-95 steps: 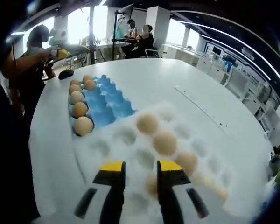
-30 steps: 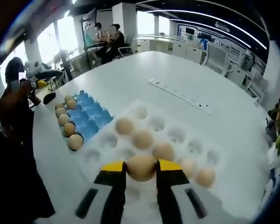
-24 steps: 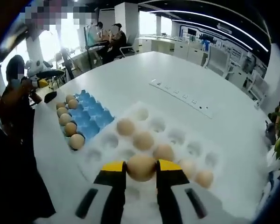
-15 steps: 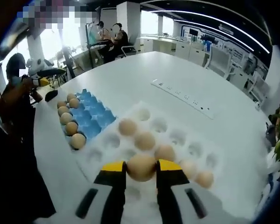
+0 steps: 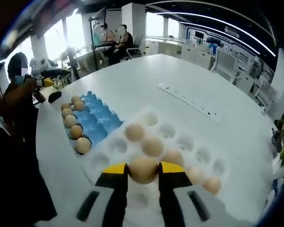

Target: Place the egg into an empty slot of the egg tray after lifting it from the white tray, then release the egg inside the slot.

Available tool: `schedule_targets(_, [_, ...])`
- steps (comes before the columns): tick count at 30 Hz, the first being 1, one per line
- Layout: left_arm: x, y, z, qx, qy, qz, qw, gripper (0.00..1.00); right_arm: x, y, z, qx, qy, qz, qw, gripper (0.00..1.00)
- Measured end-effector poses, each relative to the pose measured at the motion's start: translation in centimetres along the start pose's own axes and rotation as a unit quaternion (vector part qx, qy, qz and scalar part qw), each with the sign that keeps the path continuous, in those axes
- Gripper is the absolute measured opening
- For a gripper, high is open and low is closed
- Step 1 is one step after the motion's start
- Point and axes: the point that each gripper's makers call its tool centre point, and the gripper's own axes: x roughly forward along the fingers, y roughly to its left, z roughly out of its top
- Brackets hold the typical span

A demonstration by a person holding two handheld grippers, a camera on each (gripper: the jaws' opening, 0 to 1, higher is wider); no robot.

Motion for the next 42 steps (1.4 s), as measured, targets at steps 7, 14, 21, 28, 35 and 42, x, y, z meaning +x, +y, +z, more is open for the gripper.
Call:
schedule_targets(7, [0.0,0.0,0.1,0.001,-0.001,0.001,1.0,0.64,0.3,0.3,0.3,-0.006,-0.003,0.006,1.0,0.24])
schedule_targets(14, [0.1,-0.2,0.1,0.001,0.0,0.0,1.0,0.64,0.6,0.7,0.4,-0.01,-0.004,0.014,0.9998,0.24])
schedule_targets(21, [0.2,-0.2,0.1,0.0,0.001,0.0,1.0,0.64,1.3,1.9,1.2,-0.022,-0.01,0.028,0.9993,0.24])
schedule_targets(28, [0.1,-0.2,0.1,0.0,0.001,0.001,1.0,0.64,1.9,3.1,1.8,-0.029,-0.012,0.042,0.9986,0.25])
schedule_targets(35, [0.0,-0.1,0.0,0.0,0.001,0.001,1.0,0.64,2.7,4.4,2.4,-0.036,-0.012,0.058,0.9976,0.25])
schedule_targets(42, [-0.1,-0.1,0.0,-0.001,0.0,0.003,1.0,0.64,3.7,5.9,3.5,-0.042,-0.02,0.076,0.996,0.25])
